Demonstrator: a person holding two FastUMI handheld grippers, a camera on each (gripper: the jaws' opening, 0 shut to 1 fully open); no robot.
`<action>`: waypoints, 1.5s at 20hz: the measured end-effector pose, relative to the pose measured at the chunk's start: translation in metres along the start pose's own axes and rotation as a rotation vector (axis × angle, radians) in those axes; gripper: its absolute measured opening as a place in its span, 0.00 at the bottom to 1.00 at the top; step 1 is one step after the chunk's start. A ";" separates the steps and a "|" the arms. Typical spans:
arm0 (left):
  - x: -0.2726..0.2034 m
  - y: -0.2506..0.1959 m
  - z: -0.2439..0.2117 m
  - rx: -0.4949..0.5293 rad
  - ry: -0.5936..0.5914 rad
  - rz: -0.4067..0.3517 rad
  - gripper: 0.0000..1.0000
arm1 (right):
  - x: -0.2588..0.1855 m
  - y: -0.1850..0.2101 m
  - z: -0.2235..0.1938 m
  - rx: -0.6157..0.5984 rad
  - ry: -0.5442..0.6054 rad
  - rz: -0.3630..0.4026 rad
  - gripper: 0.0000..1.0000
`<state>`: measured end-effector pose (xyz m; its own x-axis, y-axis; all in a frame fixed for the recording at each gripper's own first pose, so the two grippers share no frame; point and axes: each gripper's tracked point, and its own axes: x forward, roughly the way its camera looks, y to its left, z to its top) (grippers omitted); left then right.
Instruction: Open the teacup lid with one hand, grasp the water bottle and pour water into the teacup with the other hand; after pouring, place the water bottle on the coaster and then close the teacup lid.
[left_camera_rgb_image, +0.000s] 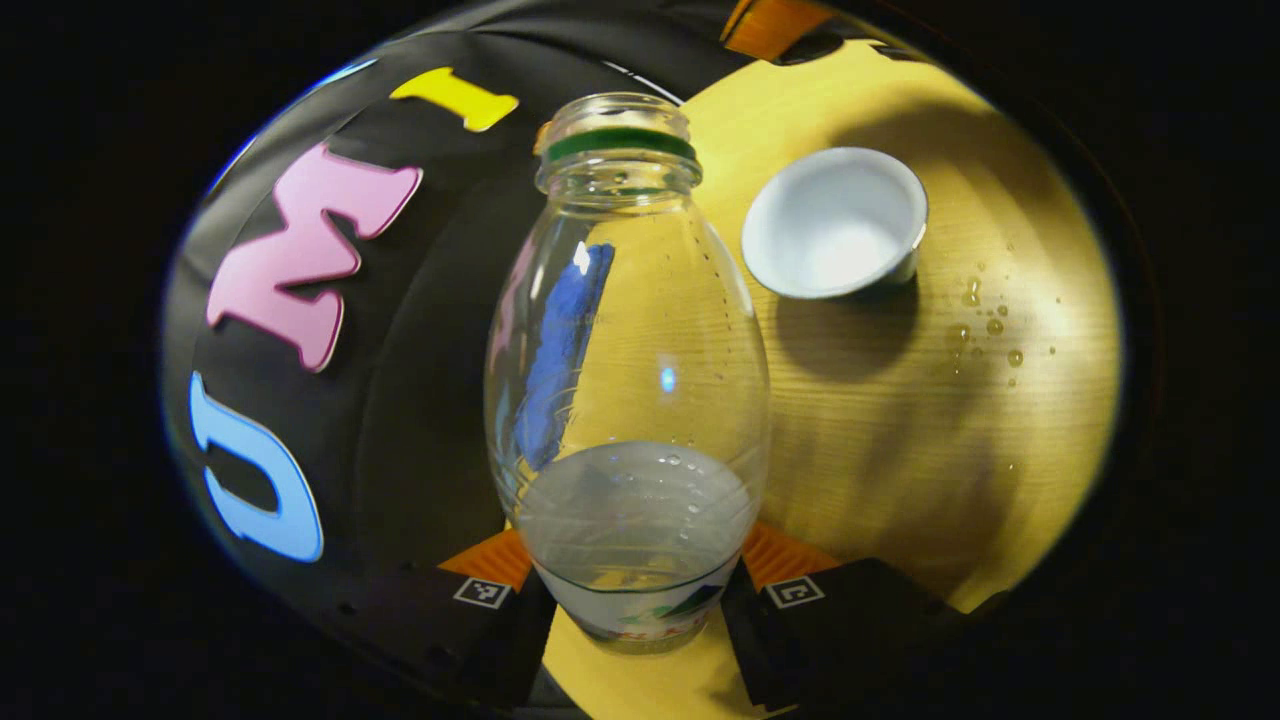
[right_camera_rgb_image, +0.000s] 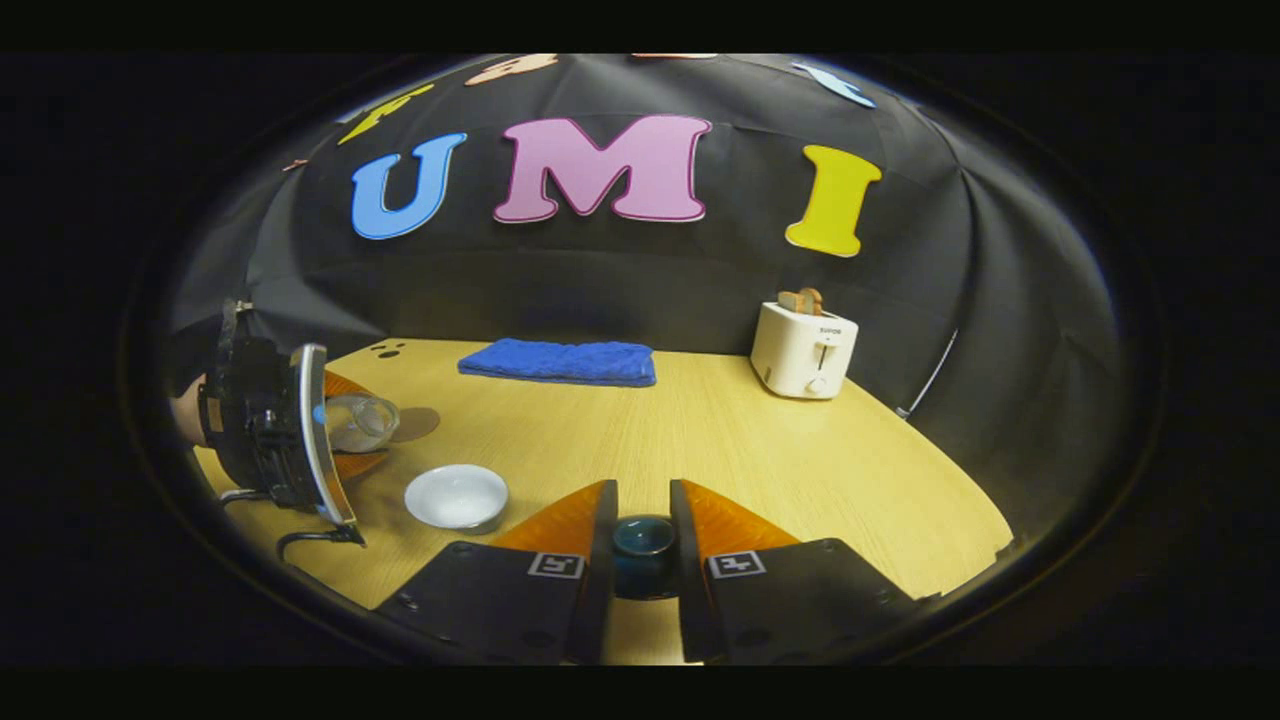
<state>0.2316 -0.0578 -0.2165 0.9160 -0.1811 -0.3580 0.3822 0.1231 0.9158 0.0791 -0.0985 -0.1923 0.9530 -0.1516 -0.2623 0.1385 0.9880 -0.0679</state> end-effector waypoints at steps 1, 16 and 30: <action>0.004 0.003 0.003 0.033 -0.004 0.001 0.77 | 0.000 -0.003 -0.001 0.005 0.003 -0.003 0.30; 0.016 0.012 0.007 0.427 0.036 -0.074 0.77 | -0.007 -0.003 -0.003 0.014 -0.003 0.023 0.30; 0.018 0.040 0.011 0.681 0.070 -0.097 0.78 | -0.017 0.006 -0.005 0.047 -0.002 0.046 0.30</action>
<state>0.2615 -0.0671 -0.1845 0.8960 -0.0942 -0.4339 0.3222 -0.5345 0.7813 0.0622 -0.0899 -0.1928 0.9592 -0.1061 -0.2621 0.1072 0.9942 -0.0102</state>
